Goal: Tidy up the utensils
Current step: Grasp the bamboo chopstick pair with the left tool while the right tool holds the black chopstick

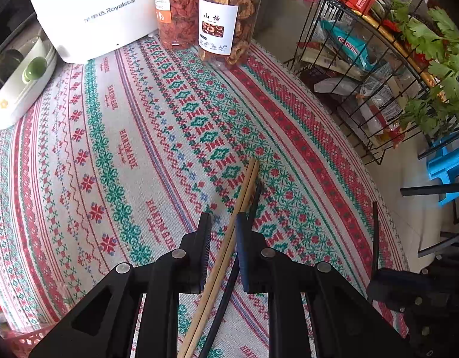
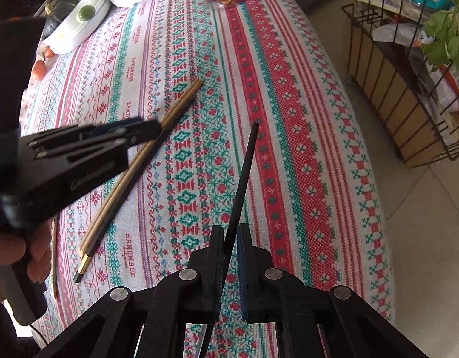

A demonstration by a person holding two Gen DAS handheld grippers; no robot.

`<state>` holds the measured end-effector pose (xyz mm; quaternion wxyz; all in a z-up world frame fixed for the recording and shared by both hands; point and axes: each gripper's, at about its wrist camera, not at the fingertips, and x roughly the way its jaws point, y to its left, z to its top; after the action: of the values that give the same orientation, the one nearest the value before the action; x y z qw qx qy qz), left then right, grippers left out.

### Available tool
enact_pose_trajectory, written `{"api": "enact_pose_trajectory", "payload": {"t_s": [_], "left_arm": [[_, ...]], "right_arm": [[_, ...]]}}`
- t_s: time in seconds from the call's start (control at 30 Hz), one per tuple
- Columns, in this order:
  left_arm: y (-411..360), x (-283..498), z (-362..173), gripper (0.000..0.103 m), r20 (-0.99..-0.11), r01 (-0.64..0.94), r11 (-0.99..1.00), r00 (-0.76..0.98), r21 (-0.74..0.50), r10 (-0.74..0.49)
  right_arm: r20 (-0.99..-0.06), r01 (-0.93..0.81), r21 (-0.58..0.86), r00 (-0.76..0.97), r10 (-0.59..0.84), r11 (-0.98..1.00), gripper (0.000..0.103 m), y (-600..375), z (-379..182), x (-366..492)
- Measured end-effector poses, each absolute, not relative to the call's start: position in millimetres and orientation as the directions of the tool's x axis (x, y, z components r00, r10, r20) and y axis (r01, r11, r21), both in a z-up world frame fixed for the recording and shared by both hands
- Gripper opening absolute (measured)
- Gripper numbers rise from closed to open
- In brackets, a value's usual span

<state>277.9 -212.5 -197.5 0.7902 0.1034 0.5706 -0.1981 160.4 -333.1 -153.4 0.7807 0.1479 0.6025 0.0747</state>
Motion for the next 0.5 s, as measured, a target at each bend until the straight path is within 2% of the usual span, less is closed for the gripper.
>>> {"api": "enact_pose_trajectory", "payload": {"t_s": [0.3,0.5], "left_arm": [[-229.2,297.0,-199.4,0.019,-0.969,0.434,0.896,0.163,-0.100,-0.187],[-232.4,281.6,-203.8,0.017,-0.970,0.497,0.868,0.210,0.000,-0.121]], "right_arm": [[-0.916,0.073,0.331,0.262,0.303,0.941,0.007,-331.1,-151.7,159.9],[-0.918,0.078,0.330,0.257,0.301,0.941,0.007,-331.3,-153.8,161.7]]}}
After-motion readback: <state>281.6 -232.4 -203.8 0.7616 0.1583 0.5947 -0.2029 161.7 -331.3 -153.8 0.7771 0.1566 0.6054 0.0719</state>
